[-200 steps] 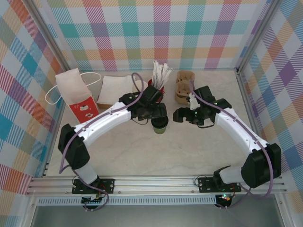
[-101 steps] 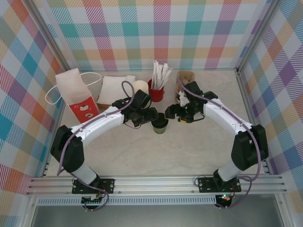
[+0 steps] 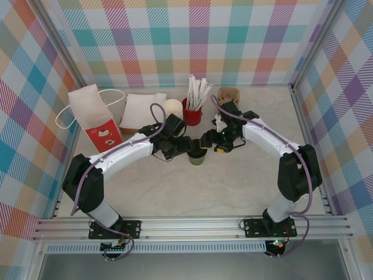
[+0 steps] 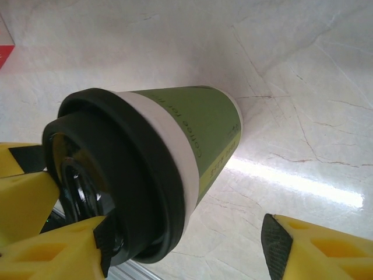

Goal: Pack the takeout coffee

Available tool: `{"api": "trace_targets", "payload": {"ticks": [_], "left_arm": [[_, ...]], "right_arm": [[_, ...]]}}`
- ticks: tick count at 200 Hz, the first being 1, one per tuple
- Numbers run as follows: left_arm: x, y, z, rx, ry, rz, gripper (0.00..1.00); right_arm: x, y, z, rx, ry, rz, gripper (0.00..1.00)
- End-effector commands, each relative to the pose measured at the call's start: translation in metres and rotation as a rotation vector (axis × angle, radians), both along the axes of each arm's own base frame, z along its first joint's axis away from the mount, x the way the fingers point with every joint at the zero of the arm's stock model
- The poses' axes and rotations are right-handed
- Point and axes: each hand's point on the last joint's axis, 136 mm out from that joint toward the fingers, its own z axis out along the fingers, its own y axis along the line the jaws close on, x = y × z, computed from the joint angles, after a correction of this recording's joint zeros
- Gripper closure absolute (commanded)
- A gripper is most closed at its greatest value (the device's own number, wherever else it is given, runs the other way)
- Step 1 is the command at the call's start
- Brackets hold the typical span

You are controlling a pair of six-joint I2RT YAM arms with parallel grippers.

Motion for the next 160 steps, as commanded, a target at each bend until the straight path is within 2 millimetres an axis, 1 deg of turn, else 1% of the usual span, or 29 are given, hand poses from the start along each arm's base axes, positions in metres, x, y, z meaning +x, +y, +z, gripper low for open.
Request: {"api": "trace_targets", "payload": {"ticks": [1, 33, 112, 160], "left_arm": [[0.000, 0.003, -0.008, -0.003, 0.020, 0.016, 0.31], [-0.001, 0.005, -0.012, 0.010, 0.027, 0.018, 0.32], [-0.006, 0.011, -0.030, 0.053, 0.065, 0.020, 0.35], [-0.011, 0.015, -0.044, 0.088, 0.099, 0.017, 0.36]], "right_arm": [[-0.002, 0.002, 0.000, -0.021, 0.024, 0.003, 0.34], [-0.004, -0.001, -0.008, -0.054, 0.044, 0.010, 0.41], [-0.014, -0.011, -0.025, -0.119, 0.096, 0.021, 0.47], [-0.017, -0.015, -0.033, -0.150, 0.124, 0.029, 0.48]]}}
